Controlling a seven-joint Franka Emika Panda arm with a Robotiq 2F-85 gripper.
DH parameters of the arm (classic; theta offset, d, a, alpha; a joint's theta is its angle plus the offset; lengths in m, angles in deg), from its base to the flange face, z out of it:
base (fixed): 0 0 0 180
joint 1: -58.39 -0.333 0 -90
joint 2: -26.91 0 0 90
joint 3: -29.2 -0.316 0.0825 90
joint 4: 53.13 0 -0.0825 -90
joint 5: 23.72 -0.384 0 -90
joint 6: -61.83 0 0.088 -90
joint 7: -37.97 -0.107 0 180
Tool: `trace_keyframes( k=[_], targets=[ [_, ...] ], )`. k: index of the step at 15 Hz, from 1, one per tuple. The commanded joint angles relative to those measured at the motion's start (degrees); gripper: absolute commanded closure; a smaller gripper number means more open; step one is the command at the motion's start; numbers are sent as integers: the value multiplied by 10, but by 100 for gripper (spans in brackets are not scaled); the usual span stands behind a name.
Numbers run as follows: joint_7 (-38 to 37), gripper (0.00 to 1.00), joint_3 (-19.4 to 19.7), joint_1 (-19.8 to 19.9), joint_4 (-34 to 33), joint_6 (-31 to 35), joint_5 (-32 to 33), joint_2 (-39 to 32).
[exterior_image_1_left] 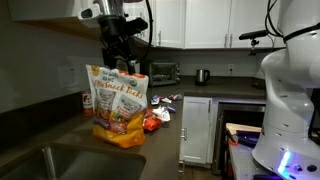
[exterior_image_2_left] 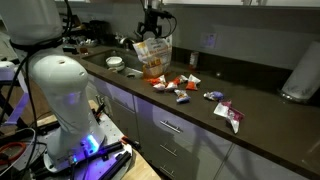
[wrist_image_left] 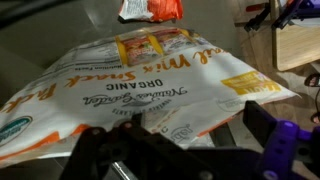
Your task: Remove two small packets from the pack on the countertop
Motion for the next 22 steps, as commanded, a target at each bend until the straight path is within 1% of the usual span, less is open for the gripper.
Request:
trace_keyframes(
  k=[1, 8, 15, 18, 22],
  targets=[
    [23, 0, -8, 10, -7, -10, 15, -2],
    [35, 0, -15, 7, 29, 25, 12, 9],
    [41, 0, -24, 5, 70, 72, 12, 19],
    [37, 0, -25, 5, 65, 76, 20, 22],
    [37, 0, -24, 5, 38, 65, 37, 17]
  ],
)
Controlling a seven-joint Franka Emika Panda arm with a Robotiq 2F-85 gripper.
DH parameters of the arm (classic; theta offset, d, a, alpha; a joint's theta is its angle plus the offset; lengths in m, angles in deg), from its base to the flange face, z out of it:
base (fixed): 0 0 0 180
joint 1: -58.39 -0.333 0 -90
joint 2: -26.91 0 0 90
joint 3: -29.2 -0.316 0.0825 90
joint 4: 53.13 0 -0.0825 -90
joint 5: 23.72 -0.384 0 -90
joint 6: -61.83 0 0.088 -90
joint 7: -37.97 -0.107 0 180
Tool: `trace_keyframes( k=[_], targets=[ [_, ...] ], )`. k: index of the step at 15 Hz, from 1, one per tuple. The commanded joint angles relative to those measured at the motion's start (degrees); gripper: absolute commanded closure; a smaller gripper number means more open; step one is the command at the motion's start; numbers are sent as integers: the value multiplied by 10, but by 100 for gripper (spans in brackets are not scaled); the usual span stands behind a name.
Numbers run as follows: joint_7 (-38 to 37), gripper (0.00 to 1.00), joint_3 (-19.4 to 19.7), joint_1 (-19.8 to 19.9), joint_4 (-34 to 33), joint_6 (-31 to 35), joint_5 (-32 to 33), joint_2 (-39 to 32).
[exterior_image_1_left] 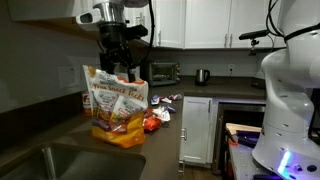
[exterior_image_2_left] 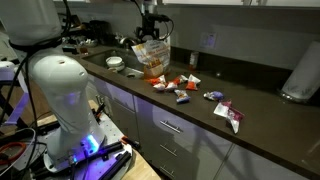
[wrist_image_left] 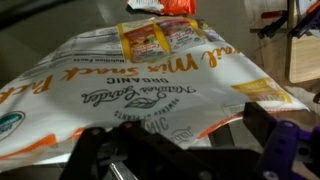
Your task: Remove two small packets from the pack on the countertop
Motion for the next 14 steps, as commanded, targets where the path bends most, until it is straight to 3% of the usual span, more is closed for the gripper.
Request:
trace_keyframes(
  k=[1, 14],
  targets=[
    [11, 0, -3, 5, -15, 2, 25, 3],
    [48, 0, -4, 9, -22, 45, 48, -36]
  ],
)
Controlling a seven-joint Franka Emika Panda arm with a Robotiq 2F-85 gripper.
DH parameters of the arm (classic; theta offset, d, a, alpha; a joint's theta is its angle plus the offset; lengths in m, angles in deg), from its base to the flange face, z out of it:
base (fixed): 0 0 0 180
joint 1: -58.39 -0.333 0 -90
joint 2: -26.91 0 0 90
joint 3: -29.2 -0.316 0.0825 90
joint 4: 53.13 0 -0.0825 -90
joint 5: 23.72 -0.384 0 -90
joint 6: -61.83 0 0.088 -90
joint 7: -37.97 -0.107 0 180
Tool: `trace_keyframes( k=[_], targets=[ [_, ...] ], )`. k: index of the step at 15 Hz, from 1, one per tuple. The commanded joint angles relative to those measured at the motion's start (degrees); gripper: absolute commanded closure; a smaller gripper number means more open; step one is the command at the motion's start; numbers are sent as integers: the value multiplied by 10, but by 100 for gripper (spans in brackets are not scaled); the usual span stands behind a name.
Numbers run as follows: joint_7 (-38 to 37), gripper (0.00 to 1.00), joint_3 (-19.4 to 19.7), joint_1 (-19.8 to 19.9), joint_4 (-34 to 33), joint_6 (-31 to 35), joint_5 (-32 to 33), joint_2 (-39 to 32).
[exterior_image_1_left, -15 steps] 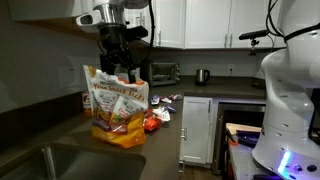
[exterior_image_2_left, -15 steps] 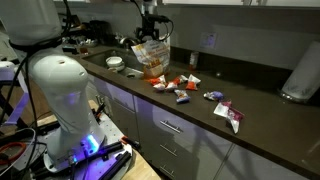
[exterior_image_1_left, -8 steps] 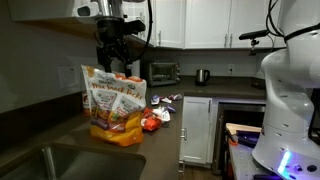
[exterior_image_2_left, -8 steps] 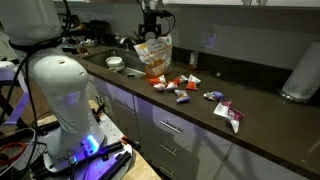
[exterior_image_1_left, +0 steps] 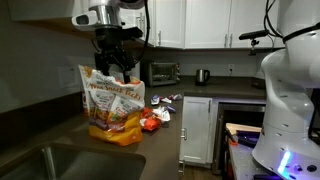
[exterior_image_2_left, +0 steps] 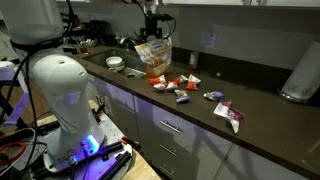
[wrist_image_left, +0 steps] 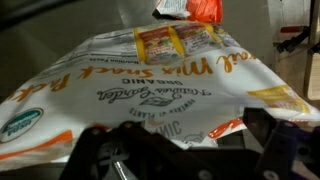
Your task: Remove two small packets from the pack on the countertop
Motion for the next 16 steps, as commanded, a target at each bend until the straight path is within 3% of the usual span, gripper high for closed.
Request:
trace_keyframes(
  k=[1, 16],
  targets=[
    [28, 0, -3, 9, -2, 23, 9, -16],
    [27, 0, -5, 9, 1, 26, 9, -11]
  ],
)
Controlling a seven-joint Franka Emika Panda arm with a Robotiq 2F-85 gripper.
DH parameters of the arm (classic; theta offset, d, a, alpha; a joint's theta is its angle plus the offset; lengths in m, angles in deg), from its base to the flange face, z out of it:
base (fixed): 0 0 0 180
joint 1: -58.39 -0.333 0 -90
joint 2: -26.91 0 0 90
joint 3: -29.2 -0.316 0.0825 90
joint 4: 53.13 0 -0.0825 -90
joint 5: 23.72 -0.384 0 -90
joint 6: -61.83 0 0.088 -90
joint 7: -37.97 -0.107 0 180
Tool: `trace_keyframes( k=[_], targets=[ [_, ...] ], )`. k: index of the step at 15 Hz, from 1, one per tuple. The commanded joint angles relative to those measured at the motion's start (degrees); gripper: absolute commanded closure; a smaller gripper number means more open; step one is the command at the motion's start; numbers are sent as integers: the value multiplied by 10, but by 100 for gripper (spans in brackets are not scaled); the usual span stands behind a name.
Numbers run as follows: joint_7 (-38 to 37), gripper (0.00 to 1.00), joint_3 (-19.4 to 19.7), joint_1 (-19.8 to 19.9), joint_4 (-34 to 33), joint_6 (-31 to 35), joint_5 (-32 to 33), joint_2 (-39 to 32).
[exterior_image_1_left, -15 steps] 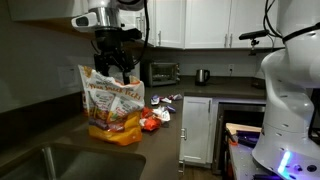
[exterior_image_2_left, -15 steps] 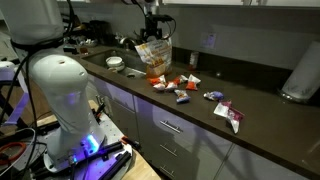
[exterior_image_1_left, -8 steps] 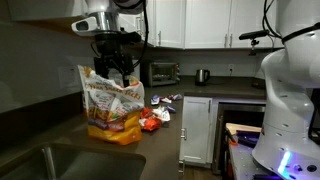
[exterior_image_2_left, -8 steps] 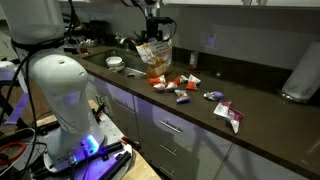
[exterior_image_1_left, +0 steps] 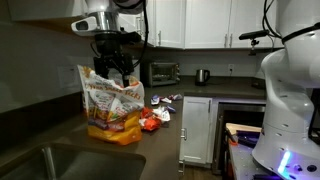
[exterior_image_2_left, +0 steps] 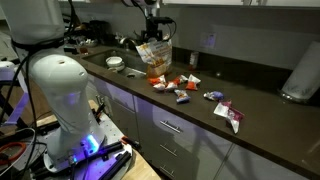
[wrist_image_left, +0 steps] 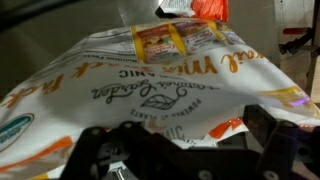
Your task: Remove two small packets from the pack on the countertop
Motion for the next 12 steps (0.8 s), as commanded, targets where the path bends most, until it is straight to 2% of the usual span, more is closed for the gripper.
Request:
trace_keyframes(
  k=[1, 4, 9, 12],
  targets=[
    [20, 0, -5, 7, 2, 19, 12, 6],
    [30, 0, -5, 8, 10, 46, 19, 8],
    [26, 0, -2, 5, 17, 64, 91, 6],
    [29, 0, -3, 7, 24, 70, 105, 4]
  ],
)
